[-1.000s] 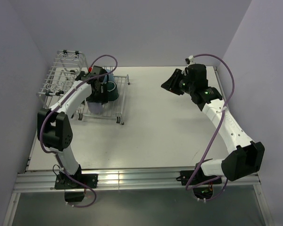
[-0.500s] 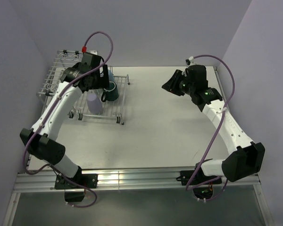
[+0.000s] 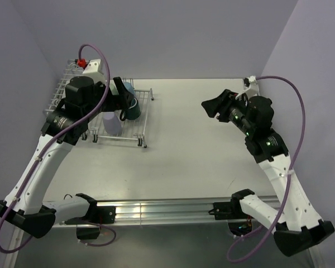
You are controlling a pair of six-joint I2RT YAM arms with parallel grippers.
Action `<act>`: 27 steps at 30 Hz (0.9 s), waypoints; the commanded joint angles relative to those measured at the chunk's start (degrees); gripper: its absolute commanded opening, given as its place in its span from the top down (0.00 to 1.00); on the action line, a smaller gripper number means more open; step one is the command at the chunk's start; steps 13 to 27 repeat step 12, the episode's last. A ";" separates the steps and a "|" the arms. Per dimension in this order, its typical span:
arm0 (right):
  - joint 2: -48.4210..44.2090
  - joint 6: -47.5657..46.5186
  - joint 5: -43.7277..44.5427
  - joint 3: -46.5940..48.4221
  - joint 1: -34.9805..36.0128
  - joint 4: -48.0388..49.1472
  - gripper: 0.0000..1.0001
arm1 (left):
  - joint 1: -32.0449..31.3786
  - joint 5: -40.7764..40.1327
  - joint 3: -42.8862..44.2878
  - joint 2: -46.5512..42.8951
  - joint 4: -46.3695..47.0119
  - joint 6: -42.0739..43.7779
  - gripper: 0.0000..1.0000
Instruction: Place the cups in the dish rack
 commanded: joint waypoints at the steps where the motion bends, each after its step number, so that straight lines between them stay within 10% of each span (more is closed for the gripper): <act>1: -4.98 -2.13 3.59 -3.52 0.34 5.50 0.27 | -0.13 3.92 -2.77 -1.67 6.59 -0.67 0.01; 6: -8.51 -3.09 8.60 -4.59 0.34 4.01 0.01 | -0.13 5.59 -6.38 -4.74 9.59 -0.05 0.01; 27: -10.54 -4.33 10.45 -4.77 0.43 3.65 0.00 | -0.13 6.38 -6.83 -5.10 9.85 0.21 0.01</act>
